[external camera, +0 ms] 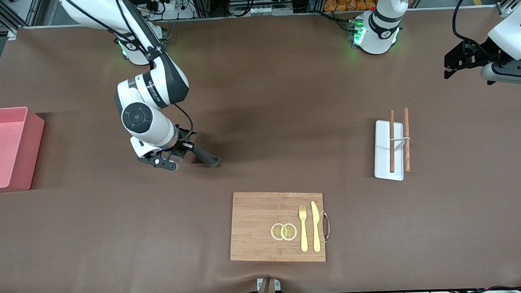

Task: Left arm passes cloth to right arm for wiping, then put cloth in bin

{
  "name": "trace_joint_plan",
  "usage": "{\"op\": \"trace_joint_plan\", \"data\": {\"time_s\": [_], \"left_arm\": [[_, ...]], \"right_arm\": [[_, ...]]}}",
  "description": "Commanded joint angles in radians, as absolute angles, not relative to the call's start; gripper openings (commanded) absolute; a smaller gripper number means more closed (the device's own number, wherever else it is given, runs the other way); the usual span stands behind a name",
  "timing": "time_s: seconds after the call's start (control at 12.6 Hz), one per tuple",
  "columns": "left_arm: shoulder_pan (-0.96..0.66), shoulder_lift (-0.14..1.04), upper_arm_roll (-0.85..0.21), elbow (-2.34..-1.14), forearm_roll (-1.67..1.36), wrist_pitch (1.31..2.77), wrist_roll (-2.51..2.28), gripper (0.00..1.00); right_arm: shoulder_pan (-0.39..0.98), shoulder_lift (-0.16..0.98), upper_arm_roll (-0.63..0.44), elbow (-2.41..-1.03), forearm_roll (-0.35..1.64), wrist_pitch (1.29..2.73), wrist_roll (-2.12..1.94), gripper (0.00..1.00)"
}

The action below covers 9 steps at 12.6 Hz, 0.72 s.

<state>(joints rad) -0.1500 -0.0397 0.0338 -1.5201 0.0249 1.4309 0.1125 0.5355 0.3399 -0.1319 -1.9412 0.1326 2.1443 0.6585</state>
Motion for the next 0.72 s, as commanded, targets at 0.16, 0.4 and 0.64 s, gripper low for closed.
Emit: {"op": "trace_joint_plan", "data": {"time_s": [0.16, 0.4, 0.64], "left_arm": [[-0.146, -0.041, 0.031, -1.509, 0.04, 1.433, 0.11, 1.0], [-0.147, -0.041, 0.031, -1.509, 0.04, 1.434, 0.11, 1.0], [-0.149, -0.034, 0.031, -1.508, 0.034, 1.436, 0.109, 1.0]], "right_arm": [[0.415, 0.31, -0.147, -1.944, 0.164, 2.12, 0.467, 0.0], [0.269, 0.256, -0.156, -1.944, 0.153, 2.062, 0.159, 0.0], [0.114, 0.181, -0.161, -1.942, 0.141, 1.997, -0.134, 0.0]]}}
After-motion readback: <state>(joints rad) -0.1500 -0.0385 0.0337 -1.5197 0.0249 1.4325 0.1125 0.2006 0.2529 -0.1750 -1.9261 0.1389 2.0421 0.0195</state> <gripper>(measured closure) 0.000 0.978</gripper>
